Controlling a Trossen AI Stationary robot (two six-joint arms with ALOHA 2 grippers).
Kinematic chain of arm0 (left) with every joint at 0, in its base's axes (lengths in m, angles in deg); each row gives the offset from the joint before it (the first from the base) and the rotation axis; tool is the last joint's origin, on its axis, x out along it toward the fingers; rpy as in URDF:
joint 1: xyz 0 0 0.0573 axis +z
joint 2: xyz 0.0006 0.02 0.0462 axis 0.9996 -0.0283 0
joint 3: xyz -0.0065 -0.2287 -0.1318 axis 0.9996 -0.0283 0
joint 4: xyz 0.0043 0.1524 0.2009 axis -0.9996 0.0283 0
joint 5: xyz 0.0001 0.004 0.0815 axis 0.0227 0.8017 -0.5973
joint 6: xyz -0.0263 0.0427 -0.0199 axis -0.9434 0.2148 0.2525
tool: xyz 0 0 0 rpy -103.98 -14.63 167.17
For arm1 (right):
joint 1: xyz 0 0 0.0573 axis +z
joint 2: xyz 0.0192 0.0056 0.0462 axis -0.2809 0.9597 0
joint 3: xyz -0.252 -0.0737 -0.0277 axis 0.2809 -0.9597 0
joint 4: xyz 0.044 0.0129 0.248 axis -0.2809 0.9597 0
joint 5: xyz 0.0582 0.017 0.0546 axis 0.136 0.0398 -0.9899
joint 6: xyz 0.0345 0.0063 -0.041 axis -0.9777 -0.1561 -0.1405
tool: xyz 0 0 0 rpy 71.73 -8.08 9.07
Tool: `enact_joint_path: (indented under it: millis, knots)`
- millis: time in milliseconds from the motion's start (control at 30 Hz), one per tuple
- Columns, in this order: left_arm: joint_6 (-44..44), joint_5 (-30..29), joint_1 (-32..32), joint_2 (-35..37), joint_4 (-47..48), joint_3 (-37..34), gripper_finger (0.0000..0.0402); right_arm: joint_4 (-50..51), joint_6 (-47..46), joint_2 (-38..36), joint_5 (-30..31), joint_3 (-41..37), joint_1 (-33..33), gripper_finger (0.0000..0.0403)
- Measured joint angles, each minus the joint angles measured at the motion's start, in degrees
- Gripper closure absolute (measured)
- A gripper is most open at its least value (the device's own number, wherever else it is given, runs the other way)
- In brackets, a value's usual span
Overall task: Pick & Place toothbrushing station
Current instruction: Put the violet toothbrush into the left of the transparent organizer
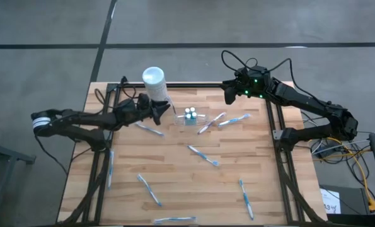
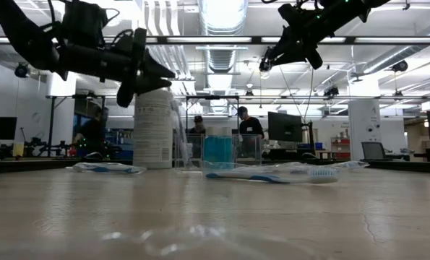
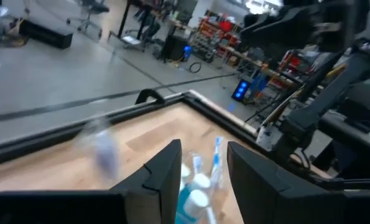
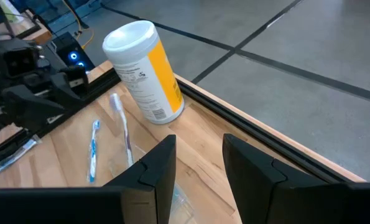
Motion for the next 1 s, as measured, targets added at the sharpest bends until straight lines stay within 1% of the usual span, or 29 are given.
enact_joint_path:
  millis: [133, 233, 433, 500, 600, 767, 833, 900, 1000]
  knots:
    - [-0.08, -2.77, -1.67, 2.37, 2.28, 0.00, 0.0268, 0.00, 0.00, 0.01, 0.00, 0.01, 0.00, 0.0275]
    - [-1.70, -3.71, -2.89, 4.14, 6.70, 0.00, 0.0268, 0.00, 0.00, 0.01, 0.00, 0.00, -0.01, 0.0275]
    - [-10.57, -3.83, -5.99, 6.40, 17.06, 0.27, 0.0268, -0.01, 0.00, 0.01, -0.02, -0.01, 0.00, 0.0275]
    - [-12.29, -3.83, -6.88, 7.12, 19.98, 1.08, 0.0268, 0.00, 0.00, 0.01, -0.01, 0.01, 0.00, 0.0275]
    - [-11.80, -4.62, -7.85, 8.22, 24.36, 3.23, 0.0269, 0.00, 0.00, 0.00, 0.00, 0.01, -0.01, 0.0275]
    - [-3.81, -5.53, -8.96, 8.54, 32.45, 8.60, 0.0268, 0.00, -0.01, 0.00, 0.00, 0.00, 0.00, 0.0275]
    - [-2.12, -5.50, -9.19, 8.34, 36.49, 11.21, 0.0269, 0.00, 0.00, 0.00, 0.00, -0.01, 0.01, 0.0275]
    - [-2.72, -5.52, -9.21, 7.81, 41.52, 13.54, 0.0269, -0.01, 0.00, 0.01, -0.01, 0.00, -0.01, 0.0275]
    - [-7.41, -5.52, -9.19, 6.69, 47.49, 16.96, 0.0269, -0.02, 0.00, 0.00, 0.00, -0.01, -0.01, 0.0275]
